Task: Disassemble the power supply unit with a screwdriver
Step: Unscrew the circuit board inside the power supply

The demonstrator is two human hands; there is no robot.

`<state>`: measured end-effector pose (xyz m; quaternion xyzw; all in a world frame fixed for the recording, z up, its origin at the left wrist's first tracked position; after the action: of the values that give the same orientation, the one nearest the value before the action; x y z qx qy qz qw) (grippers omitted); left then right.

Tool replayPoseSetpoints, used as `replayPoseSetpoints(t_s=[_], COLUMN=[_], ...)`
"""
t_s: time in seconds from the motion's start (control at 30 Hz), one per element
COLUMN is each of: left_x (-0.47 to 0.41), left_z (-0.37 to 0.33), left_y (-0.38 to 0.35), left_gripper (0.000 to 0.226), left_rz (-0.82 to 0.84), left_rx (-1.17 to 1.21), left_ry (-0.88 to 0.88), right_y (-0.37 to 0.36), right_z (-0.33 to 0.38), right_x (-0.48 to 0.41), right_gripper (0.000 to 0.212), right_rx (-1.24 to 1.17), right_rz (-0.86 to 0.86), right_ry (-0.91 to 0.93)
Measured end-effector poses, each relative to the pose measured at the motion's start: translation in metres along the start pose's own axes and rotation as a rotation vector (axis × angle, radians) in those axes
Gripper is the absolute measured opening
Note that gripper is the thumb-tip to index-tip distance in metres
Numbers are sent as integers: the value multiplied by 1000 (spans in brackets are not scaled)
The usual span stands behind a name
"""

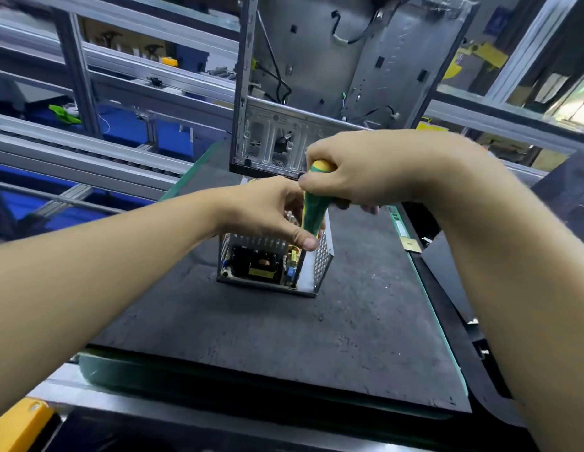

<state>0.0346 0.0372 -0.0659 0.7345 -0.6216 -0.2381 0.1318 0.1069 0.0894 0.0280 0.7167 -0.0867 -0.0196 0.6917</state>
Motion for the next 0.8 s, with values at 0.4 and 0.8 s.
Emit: replayPoseSetpoints(t_s=[0.4,0.8], left_x=[-7,-5], left_z=[2,5], left_y=[0,0], left_gripper=[27,26], left_rz=[-34,29], left_rx=[49,82], left_ry=[56,31], right_y=[-2,-10], right_z=[-5,-11], right_x=[-2,5], right_gripper=[57,57], right_rx=[139,-107], right_rz=[-76,73], right_ry=[-135,-74])
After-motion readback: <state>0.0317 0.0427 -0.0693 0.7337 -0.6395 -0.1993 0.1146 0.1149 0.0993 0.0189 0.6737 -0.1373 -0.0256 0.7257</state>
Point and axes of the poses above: each hand's wrist, its own x-axis away from the middle knuckle, its own y-axis out of the back of the hand, z = x × y, the point moved 6 cm from there along -x, towards the middle knuckle, and after that the axes turned 3 degrees about x, right-handed, at the moved point
